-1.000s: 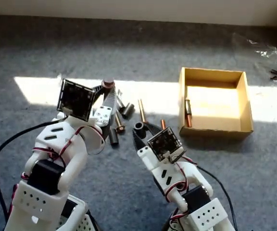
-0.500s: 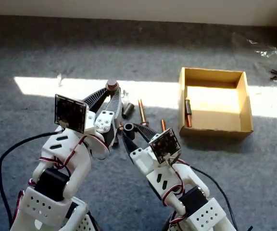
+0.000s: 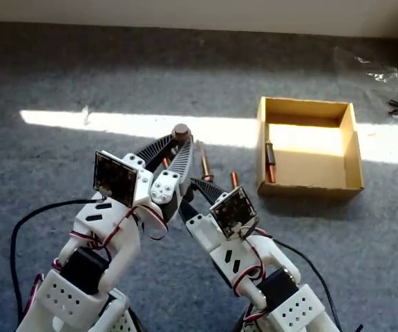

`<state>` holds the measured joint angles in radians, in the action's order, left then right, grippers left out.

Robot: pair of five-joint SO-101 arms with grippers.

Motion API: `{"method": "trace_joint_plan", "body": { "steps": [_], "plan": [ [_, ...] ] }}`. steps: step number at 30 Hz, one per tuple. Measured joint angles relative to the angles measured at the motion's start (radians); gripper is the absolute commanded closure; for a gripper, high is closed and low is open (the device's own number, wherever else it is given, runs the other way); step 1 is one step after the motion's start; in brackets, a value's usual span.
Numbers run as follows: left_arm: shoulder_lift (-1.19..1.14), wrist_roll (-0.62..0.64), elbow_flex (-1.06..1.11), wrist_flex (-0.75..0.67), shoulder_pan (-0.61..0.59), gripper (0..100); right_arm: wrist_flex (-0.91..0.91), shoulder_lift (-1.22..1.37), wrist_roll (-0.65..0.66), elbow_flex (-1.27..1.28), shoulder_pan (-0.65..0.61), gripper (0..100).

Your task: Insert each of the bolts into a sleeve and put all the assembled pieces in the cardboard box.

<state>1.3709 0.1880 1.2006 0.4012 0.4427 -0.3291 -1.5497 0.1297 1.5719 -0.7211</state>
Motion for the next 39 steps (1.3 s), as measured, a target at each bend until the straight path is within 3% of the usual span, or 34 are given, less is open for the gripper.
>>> {"method": "trace_joint_plan", "body": {
  "steps": [32, 39],
  "plan": [
    [0.0, 0.0, 0.015, 0.015, 0.037, 99, 0.002, 0.0, 0.009, 0.0, 0.029, 99.3],
    [0.0, 0.06, 0.043, 0.015, 0.035, 99, 0.002, 0.0, 0.009, 0.0, 0.029, 99.3]
  ]
}}
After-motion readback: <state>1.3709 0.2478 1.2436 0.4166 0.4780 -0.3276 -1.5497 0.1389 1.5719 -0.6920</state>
